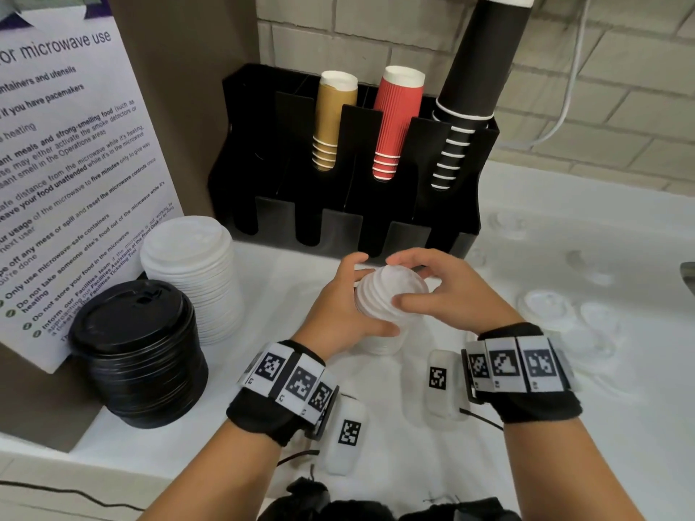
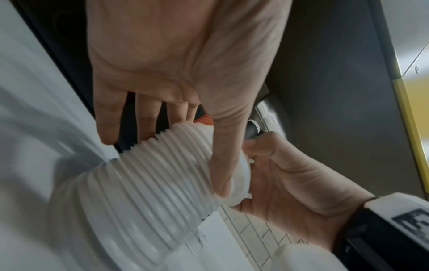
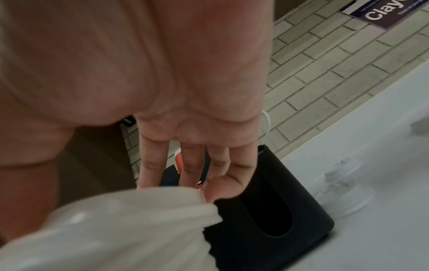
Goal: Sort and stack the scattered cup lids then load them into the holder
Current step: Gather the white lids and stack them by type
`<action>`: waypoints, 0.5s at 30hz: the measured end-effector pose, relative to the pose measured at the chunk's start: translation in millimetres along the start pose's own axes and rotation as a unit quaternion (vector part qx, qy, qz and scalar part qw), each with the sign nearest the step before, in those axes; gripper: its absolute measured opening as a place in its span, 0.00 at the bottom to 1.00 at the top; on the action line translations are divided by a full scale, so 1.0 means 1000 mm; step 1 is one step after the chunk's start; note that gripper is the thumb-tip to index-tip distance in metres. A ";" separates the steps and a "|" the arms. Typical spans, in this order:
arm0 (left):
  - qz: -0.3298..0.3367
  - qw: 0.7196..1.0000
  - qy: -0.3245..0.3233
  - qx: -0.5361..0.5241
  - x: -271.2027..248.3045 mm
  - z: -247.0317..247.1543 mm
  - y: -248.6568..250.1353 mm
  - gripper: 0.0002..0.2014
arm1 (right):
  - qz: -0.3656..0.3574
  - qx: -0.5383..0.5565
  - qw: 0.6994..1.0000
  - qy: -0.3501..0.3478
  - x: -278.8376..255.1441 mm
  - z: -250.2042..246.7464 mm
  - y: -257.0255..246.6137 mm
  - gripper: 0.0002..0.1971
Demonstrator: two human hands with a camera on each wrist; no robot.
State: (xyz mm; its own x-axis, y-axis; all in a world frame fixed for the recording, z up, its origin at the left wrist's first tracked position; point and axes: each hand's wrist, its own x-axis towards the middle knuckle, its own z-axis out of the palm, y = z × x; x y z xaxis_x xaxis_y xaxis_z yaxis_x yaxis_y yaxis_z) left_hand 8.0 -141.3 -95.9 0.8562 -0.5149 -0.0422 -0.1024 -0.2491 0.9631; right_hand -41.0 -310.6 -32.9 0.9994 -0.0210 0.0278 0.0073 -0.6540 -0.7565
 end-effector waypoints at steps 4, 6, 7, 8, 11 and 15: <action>-0.008 1.000 -0.004 0.008 0.002 0.000 0.001 0.55 | -0.003 -0.027 1.000 -0.007 0.004 0.003 -0.005 0.25; -0.010 1.000 -0.006 0.011 0.003 0.000 0.001 0.57 | -0.006 -0.044 0.999 -0.014 0.005 0.005 -0.007 0.26; -0.013 1.000 -0.005 0.011 0.004 0.001 0.000 0.58 | -0.007 -0.050 0.999 -0.017 0.006 0.006 -0.008 0.26; -0.015 1.000 -0.004 0.010 0.004 0.001 0.000 0.59 | -0.008 -0.056 0.998 -0.021 0.006 0.006 -0.010 0.26; -0.017 1.000 -0.001 0.006 0.005 0.001 -0.002 0.60 | -0.011 -0.082 0.996 -0.027 0.005 0.008 -0.014 0.27; -0.001 1.000 0.003 0.009 0.006 0.002 -0.003 0.53 | -0.017 -0.119 0.992 -0.022 0.004 0.011 -0.014 0.29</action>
State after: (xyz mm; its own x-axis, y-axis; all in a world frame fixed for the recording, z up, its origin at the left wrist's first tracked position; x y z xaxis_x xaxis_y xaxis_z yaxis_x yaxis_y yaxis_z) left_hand 12.7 -145.0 -99.9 0.8594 -0.5095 -0.0428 -0.1092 -0.2645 0.9582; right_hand -37.2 -292.6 -29.4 0.9992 0.0338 0.0193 0.0388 -0.8143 -0.5791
